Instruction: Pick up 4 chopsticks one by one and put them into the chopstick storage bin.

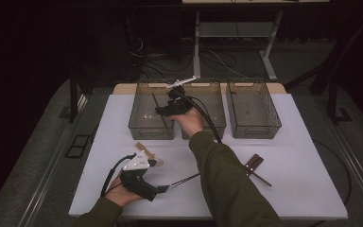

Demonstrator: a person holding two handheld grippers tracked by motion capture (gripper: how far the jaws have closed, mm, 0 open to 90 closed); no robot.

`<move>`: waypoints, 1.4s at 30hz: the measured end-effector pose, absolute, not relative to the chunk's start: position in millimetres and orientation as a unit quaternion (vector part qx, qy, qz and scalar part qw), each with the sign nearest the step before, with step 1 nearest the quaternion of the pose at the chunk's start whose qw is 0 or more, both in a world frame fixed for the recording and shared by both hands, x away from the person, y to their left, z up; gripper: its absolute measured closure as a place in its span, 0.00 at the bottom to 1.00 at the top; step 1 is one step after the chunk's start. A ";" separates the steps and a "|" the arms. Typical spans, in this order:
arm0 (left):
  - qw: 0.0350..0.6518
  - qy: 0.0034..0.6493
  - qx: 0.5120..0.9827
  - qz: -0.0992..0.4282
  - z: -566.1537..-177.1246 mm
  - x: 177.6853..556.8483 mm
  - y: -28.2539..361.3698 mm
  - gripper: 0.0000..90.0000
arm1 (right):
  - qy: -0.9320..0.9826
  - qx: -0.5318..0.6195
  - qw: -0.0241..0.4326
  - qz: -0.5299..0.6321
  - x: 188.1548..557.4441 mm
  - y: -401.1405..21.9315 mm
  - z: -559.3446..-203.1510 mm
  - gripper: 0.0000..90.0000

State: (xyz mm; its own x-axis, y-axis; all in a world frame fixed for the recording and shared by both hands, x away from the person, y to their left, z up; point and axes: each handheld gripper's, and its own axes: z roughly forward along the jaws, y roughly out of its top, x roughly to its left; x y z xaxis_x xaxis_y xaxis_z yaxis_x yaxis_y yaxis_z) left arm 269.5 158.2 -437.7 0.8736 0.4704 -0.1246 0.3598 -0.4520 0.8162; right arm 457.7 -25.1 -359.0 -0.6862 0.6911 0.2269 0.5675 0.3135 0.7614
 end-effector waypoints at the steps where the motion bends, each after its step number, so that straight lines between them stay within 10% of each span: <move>1: 0.462 0.244 0.850 0.060 -437.7 269.6 158.5 0.00 | 0.808 0.386 0.071 0.439 454.7 -29.5 -358.0 0.38; 42: 0.473 0.247 0.843 0.067 -440.3 274.4 157.9 0.00 | 0.827 0.335 0.095 0.441 374.9 -173.4 -360.1 0.32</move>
State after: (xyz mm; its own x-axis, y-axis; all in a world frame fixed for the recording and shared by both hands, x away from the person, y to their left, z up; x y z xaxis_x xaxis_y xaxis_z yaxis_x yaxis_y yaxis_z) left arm 274.4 157.9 -440.3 0.8691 0.4795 -0.1213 0.3531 -0.4300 0.8309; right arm 374.9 -173.4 -360.1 -0.7575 0.6380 0.1385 0.4702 0.3859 0.7937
